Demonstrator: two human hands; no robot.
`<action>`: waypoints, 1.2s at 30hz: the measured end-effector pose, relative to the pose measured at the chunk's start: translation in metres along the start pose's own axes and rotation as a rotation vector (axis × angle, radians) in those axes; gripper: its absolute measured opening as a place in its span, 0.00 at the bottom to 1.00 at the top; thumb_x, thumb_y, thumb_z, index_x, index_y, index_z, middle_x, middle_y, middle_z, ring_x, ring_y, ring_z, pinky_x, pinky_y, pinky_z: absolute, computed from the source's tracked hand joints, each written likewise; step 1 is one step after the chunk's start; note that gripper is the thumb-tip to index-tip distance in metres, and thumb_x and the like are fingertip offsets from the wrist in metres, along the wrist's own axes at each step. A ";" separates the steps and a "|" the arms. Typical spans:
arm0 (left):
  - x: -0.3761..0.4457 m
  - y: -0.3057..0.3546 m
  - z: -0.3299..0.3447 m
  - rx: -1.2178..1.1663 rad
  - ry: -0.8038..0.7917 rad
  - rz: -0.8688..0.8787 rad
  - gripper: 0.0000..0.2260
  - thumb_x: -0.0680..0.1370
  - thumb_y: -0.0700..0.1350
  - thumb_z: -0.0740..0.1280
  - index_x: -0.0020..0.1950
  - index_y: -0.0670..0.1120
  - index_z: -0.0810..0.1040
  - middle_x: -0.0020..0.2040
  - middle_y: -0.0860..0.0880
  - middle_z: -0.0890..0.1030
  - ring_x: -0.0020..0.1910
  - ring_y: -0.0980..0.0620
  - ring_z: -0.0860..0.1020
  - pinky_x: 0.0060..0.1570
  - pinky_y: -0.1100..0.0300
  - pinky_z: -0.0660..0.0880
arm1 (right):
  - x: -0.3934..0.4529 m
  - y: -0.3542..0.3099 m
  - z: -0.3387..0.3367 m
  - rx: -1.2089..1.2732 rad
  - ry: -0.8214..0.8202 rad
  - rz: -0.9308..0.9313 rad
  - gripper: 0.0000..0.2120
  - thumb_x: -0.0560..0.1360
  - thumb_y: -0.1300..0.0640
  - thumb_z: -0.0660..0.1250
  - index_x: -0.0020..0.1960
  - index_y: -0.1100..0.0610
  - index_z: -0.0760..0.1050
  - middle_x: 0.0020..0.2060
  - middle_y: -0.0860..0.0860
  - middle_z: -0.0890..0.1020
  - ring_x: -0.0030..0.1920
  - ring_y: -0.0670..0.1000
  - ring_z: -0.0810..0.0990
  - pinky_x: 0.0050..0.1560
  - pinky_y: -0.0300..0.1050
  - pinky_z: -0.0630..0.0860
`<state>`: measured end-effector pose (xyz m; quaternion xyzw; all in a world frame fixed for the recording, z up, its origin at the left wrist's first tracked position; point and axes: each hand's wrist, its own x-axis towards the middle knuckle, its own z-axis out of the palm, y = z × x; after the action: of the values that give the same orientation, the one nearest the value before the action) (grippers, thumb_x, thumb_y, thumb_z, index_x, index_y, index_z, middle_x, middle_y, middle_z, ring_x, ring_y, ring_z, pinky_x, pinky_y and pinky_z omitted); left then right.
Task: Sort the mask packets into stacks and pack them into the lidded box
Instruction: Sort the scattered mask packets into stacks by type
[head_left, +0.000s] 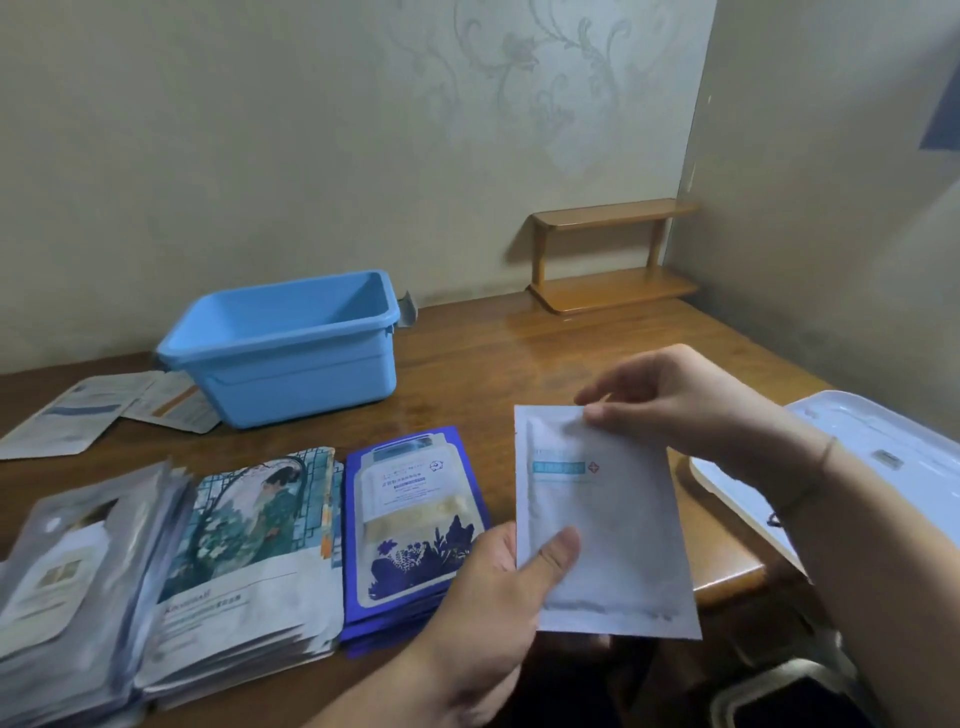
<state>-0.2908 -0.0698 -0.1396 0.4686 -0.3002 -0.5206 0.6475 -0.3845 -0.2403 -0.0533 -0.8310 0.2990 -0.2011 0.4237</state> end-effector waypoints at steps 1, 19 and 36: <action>-0.001 0.001 -0.002 -0.014 0.010 -0.032 0.14 0.74 0.44 0.67 0.56 0.39 0.82 0.51 0.38 0.85 0.43 0.42 0.85 0.32 0.55 0.82 | 0.001 0.004 0.003 0.044 -0.023 0.041 0.06 0.70 0.58 0.75 0.47 0.56 0.84 0.39 0.53 0.86 0.41 0.49 0.84 0.46 0.47 0.82; -0.159 0.093 -0.129 0.385 0.694 0.420 0.20 0.56 0.47 0.78 0.47 0.58 0.86 0.44 0.54 0.87 0.45 0.57 0.85 0.38 0.67 0.79 | 0.060 -0.144 0.168 0.308 -0.338 -0.117 0.06 0.67 0.58 0.76 0.42 0.60 0.84 0.42 0.61 0.86 0.41 0.56 0.80 0.50 0.56 0.75; -0.275 0.071 -0.324 0.941 1.347 0.327 0.14 0.64 0.58 0.72 0.49 0.59 0.83 0.51 0.58 0.83 0.52 0.58 0.80 0.47 0.76 0.72 | 0.095 -0.257 0.434 -0.229 -0.551 -0.426 0.08 0.73 0.64 0.69 0.49 0.57 0.85 0.45 0.50 0.84 0.48 0.50 0.81 0.45 0.39 0.74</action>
<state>-0.0555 0.2899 -0.1704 0.8513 -0.0995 0.1508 0.4927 0.0244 0.0686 -0.0764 -0.9396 0.0147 -0.0188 0.3413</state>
